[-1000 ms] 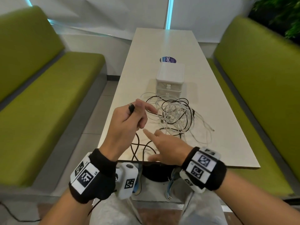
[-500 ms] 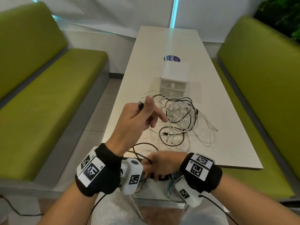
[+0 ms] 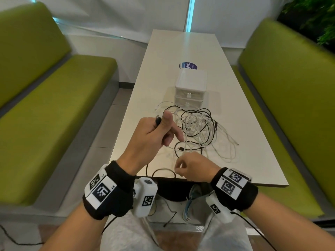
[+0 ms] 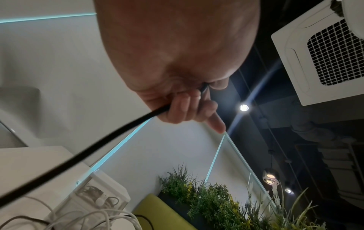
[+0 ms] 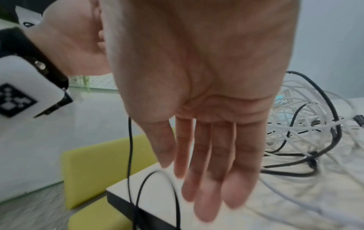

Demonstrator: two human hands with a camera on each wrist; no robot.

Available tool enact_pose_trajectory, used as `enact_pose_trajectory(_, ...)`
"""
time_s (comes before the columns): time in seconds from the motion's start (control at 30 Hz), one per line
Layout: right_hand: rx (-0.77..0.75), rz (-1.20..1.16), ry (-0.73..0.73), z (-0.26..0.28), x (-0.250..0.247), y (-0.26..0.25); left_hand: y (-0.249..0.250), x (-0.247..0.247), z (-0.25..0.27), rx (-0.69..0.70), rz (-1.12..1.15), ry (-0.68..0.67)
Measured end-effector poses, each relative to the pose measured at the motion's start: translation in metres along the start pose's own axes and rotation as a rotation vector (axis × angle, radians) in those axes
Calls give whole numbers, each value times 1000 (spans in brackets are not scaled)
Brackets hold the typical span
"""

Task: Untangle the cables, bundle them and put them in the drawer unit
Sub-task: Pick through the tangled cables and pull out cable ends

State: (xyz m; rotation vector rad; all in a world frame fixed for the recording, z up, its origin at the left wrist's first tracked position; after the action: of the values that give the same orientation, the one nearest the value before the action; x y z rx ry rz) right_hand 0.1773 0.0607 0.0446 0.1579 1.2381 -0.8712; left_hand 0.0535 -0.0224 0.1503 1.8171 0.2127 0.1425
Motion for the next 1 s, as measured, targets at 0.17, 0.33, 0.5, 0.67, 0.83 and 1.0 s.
enact_pose_trajectory(0.17, -23, -111, 309, -21, -15, -11, -6, 0, -3, -15, 8, -4)
enact_pose_trajectory(0.33, 39, -69, 236, -54, 1, -8, -32, -5, -12, -98, -77, 12)
enact_pose_trajectory(0.5, 42, 78, 186, -80, 13, 7, -60, -17, -24, -143, -118, 140)
enact_pose_trajectory(0.67, -23, -393, 455, -71, -19, 20, -93, -28, -31, -251, -180, 224)
enact_pose_trajectory(0.83, -264, -476, 571, -48, -55, 9, -103, -13, -41, -230, -287, 94)
enact_pose_trajectory(1.0, -334, -441, 628, -35, -55, 10, -106, 4, -45, -185, -279, -35)
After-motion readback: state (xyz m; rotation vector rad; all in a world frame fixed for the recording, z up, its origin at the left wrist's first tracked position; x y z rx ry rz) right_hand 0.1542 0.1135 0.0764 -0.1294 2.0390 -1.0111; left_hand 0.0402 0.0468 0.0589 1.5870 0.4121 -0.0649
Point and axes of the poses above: each hand's wrist, its own z-axis away from the middle knuckle, its own x-axis out of the palm, y = z × x, the point moved 3 cm from there along -z, towards the middle knuckle, and after that the axes turned 6 degrees about z, right-handed, at the moved point
